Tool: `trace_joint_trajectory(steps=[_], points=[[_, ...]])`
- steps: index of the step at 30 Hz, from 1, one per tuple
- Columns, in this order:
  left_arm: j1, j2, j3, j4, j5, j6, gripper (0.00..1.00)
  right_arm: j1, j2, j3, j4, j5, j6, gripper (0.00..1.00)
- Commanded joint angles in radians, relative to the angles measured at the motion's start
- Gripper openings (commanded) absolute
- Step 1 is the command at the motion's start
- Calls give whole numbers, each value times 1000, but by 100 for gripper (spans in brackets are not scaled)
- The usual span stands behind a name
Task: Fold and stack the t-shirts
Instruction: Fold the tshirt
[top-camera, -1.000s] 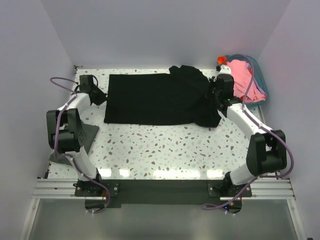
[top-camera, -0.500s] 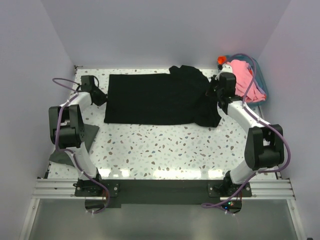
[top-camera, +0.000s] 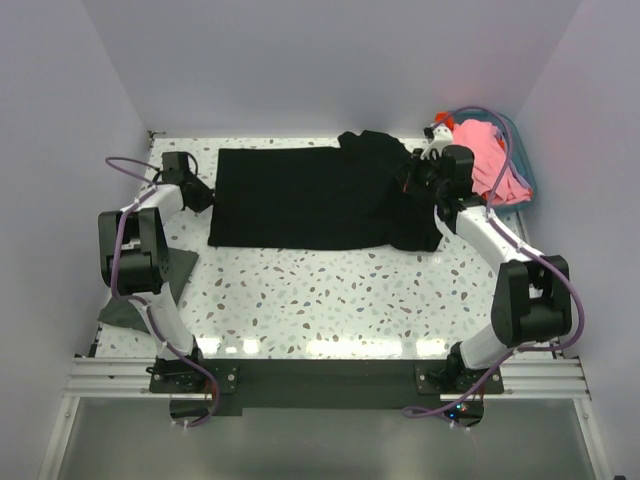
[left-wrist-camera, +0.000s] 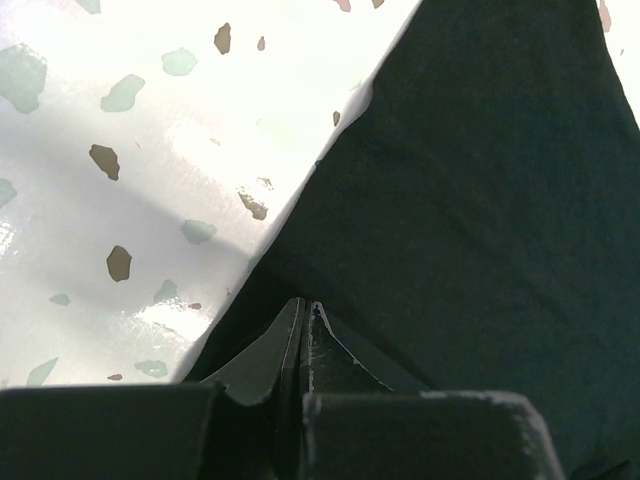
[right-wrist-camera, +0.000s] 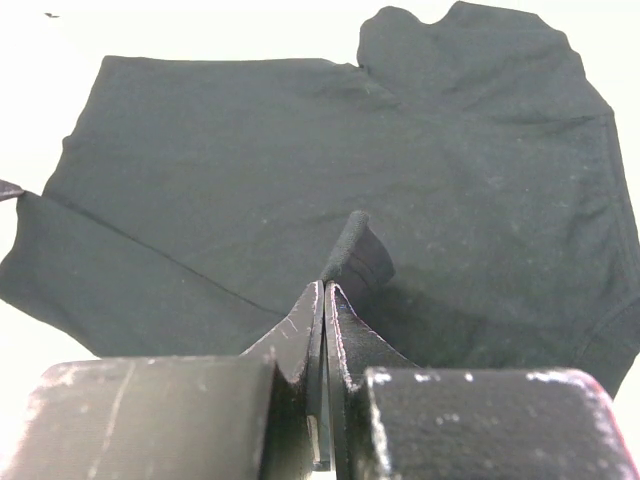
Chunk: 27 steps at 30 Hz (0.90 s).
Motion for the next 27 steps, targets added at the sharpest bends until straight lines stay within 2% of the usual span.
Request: trace_joint_trajectory(steps=[1,8,15,17,23,26,27], points=[[15,10,12,46,4,12,0,-4,7,13,65,-55,-48,0],[19,15,13,49,15,14,0,28,27,43,81,-249,-34,0],[18,21,7,52,16,12,0,111,44,83,-60,-315,-167,0],[19,23,5,55,19,9,0,125,52,103,-125,-289,-213,0],[18,21,8,53,15,17,0,120,40,108,-154,-253,-247,0],[19,26,10,49,16,19,0,117,20,111,-188,-298,-250,0],[18,27,10,50,13,19,0,119,13,114,-191,-356,-253,0]])
